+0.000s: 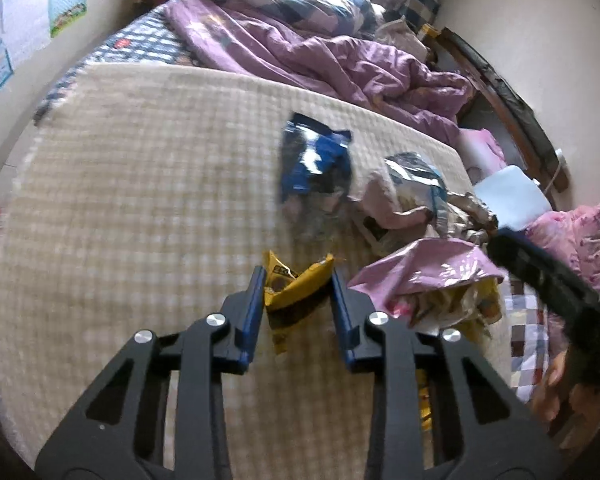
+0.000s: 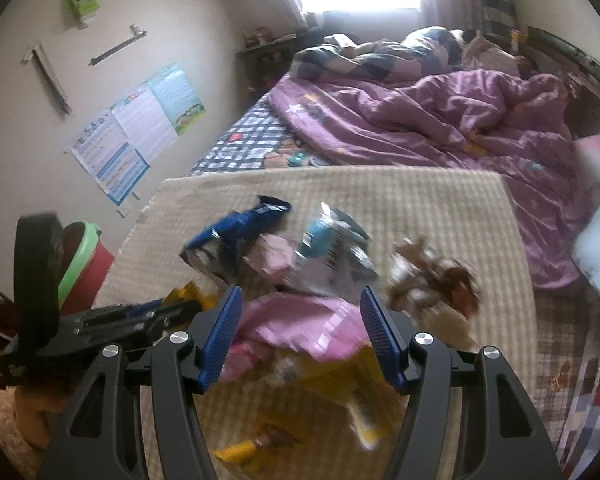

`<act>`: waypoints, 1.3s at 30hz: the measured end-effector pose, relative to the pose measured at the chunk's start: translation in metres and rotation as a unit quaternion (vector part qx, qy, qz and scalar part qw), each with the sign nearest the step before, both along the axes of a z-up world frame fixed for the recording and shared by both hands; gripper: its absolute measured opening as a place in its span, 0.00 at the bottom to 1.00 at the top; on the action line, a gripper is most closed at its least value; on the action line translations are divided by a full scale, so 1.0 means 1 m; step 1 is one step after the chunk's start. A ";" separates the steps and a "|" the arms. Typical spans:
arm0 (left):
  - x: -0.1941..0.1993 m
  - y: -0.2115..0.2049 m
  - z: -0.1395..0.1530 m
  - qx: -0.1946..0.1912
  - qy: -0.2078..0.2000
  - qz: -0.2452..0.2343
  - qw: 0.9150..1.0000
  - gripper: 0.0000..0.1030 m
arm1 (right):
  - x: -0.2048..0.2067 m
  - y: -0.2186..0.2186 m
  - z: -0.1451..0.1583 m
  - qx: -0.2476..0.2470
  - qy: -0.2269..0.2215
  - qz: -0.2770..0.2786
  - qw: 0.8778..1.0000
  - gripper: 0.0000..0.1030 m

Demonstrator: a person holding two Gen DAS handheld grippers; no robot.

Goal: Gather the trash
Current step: 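Grasp the yellow wrapper with the left tool while the right tool grasps the blue bag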

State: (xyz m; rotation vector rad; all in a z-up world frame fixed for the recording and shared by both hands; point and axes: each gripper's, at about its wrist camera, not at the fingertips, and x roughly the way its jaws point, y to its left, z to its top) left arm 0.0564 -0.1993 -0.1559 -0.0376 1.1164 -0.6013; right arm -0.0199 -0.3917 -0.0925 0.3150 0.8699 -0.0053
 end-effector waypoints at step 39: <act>-0.020 0.128 0.081 0.010 -0.138 0.151 0.979 0.30 | 0.118 0.085 -0.034 -0.039 0.059 0.067 0.995 0.59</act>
